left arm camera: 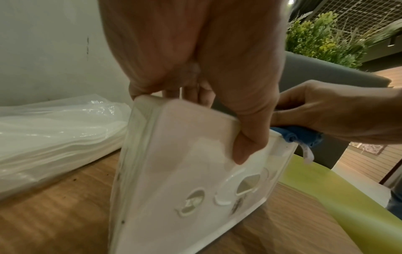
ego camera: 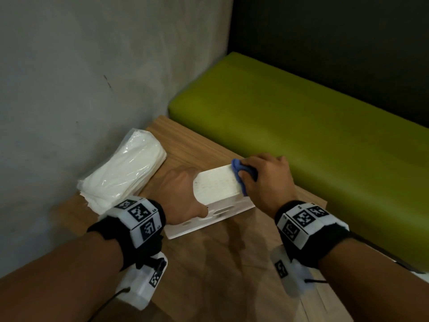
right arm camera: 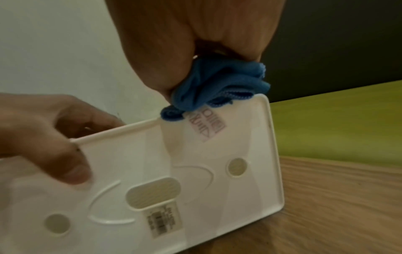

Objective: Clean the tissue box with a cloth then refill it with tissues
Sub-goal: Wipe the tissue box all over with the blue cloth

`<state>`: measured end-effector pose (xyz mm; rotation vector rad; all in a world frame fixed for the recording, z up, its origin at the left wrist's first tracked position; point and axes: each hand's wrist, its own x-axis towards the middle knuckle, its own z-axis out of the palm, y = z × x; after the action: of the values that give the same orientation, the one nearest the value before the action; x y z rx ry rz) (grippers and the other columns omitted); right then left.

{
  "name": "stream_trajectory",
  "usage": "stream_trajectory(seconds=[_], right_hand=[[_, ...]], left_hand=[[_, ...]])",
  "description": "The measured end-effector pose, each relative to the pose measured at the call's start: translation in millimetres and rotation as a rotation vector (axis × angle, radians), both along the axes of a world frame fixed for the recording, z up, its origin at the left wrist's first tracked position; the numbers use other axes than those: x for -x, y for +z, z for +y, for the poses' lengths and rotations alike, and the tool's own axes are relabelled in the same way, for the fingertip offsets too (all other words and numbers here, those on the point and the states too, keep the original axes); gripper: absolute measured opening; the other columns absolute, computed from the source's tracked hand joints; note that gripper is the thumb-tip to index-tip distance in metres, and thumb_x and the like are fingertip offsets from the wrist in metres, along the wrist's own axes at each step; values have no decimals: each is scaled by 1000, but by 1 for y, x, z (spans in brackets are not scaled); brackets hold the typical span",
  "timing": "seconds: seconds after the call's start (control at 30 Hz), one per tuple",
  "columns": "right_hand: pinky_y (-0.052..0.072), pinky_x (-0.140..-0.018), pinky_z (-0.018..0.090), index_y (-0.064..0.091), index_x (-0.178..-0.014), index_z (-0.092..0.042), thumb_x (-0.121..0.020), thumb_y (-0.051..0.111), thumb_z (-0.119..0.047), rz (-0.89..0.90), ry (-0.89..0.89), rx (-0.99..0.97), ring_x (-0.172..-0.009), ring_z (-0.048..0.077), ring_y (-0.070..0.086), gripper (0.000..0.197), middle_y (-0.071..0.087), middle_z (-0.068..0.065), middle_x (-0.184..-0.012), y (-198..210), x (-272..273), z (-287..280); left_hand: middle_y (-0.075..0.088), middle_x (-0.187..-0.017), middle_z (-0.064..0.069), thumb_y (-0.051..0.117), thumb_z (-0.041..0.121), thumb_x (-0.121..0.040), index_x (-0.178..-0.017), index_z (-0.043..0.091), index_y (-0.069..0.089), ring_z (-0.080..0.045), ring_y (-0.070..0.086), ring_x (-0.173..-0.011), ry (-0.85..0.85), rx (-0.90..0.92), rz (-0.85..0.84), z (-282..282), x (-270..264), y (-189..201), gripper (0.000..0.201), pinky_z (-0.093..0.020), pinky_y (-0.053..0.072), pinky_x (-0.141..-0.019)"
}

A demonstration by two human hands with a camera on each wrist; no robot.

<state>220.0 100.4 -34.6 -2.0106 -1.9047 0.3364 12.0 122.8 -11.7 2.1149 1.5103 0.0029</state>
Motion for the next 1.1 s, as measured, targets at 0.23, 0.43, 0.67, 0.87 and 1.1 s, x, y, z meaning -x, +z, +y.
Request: stream_trajectory(seconds=[0.23, 0.43, 0.67, 0.87, 1.1], right_hand=[[37, -84, 38, 67, -110, -29, -89, 54, -37, -27, -1, 11, -100, 32, 54, 26, 66, -3, -116, -8, 1, -2], [34, -84, 37, 68, -107, -30, -86, 47, -41, -20, 28, 9, -99, 31, 56, 31, 67, -5, -113, 1, 27, -7], [34, -86, 37, 70, -106, -29, -84, 52, -39, 45, 224, -7, -99, 29, 58, 30, 68, -4, -113, 6, 59, -4], [29, -77, 34, 69, -102, -32, -81, 45, -42, -7, -82, 70, -99, 29, 58, 33, 70, -6, -102, 4, 19, 16], [41, -87, 40, 69, -102, -28, -82, 61, -41, 149, 47, 18, -101, 31, 51, 25, 66, -1, -107, 14, 78, 2]], left_hand=[[45, -133, 6, 80, 51, -62, -139, 25, 33, -15, 47, -116, -62, 78, 96, -6, 25, -14, 95, -31, 43, -92], [54, -117, 6, 84, 40, -58, -123, 24, 48, -14, 54, -105, 33, 65, -17, -10, 36, -15, 77, -34, 50, -90], [56, -100, 12, 86, 37, -55, -112, 24, 54, -11, 57, -90, 10, 5, -88, -6, 30, -9, 66, -26, 44, -75], [57, -106, 8, 85, 39, -56, -116, 24, 52, -12, 56, -93, 17, -7, -46, -7, 22, 0, 71, -27, 50, -77], [61, -97, 7, 81, 29, -65, -104, 18, 59, -12, 58, -86, -73, -29, -80, -9, 15, 9, 46, -19, 41, -69]])
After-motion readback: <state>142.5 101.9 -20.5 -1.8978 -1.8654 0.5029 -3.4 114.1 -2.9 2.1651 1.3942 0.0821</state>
